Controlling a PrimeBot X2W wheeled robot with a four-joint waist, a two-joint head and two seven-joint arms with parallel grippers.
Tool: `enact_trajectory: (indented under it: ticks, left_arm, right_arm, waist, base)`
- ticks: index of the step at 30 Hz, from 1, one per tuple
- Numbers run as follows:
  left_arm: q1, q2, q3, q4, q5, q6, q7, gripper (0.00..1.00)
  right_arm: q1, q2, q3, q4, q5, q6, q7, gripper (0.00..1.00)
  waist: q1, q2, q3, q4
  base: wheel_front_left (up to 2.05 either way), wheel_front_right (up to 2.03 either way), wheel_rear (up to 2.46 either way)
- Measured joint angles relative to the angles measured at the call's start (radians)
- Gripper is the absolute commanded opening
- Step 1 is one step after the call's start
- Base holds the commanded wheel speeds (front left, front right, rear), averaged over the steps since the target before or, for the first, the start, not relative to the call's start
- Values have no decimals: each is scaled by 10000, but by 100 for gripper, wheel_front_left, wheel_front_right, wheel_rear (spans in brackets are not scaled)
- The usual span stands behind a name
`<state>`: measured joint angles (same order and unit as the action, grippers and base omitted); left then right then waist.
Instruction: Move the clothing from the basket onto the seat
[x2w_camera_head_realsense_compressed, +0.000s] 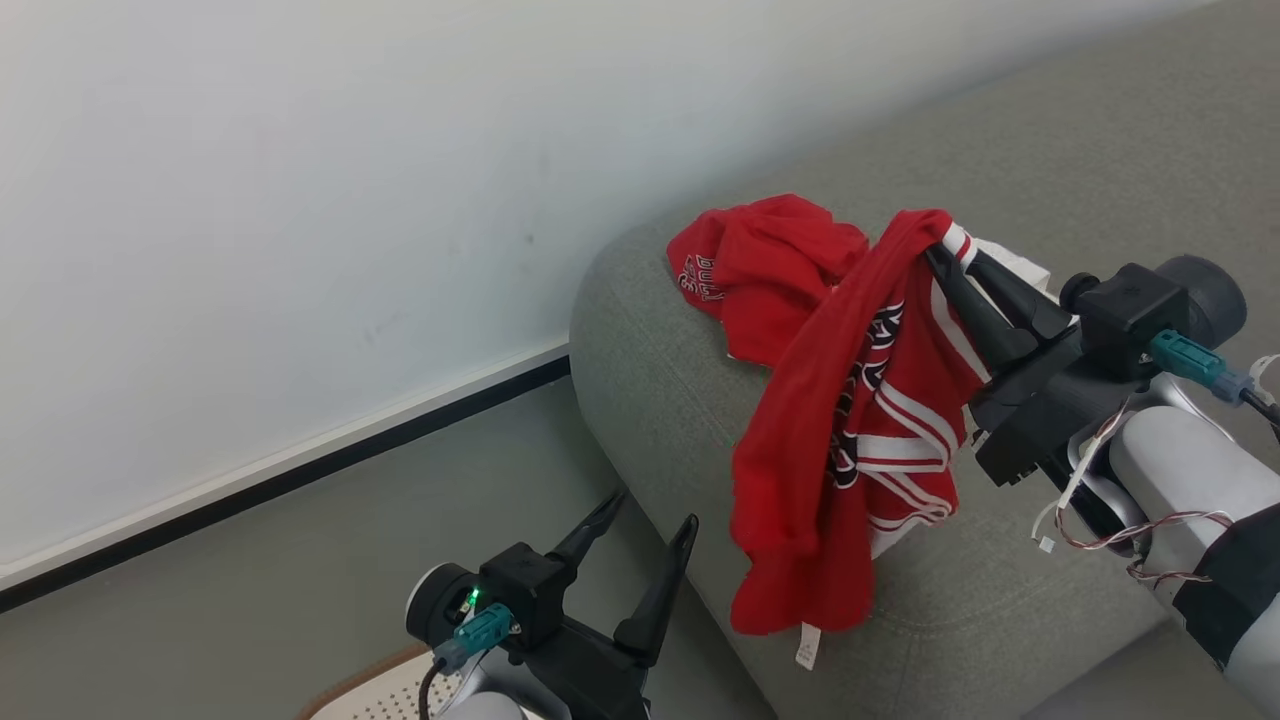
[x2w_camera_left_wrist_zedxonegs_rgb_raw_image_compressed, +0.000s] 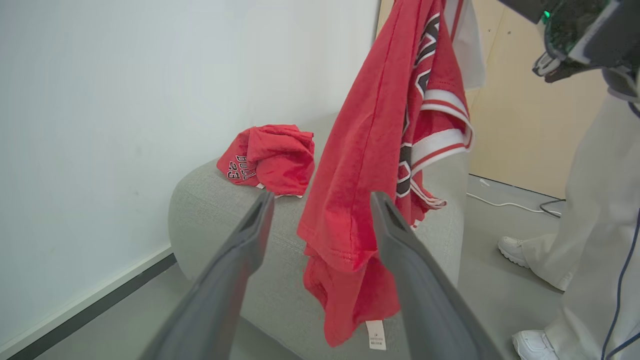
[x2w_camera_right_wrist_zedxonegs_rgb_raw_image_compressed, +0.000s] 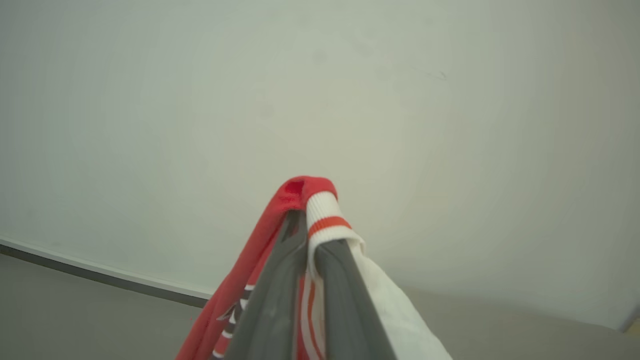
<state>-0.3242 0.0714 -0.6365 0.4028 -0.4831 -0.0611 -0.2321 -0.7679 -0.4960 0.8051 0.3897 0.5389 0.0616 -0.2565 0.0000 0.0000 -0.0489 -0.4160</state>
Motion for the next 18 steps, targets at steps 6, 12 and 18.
enact_trajectory:
  ticks: [6,12,18]
  left_arm:
    - [-13,-56,-282,-265,111,8,0,100]
    - [-184,-50,-464,-815,453,94,10,100]
    - [-529,188,-451,-1381,662,184,104,100]
  right_arm:
    - [-367,-123,-111,73,-12,82,136,0]
    - [-1932,-230,-995,614,608,190,462,0]
    - [-3903,-690,-1676,1325,606,224,878,0]
  waist:
    - [0,1,327,-268]
    - [0,0,988,-120]
    - [0,0,1667,262]
  base:
    - [0,0,0]
    - [0,0,0]
    - [0,0,0]
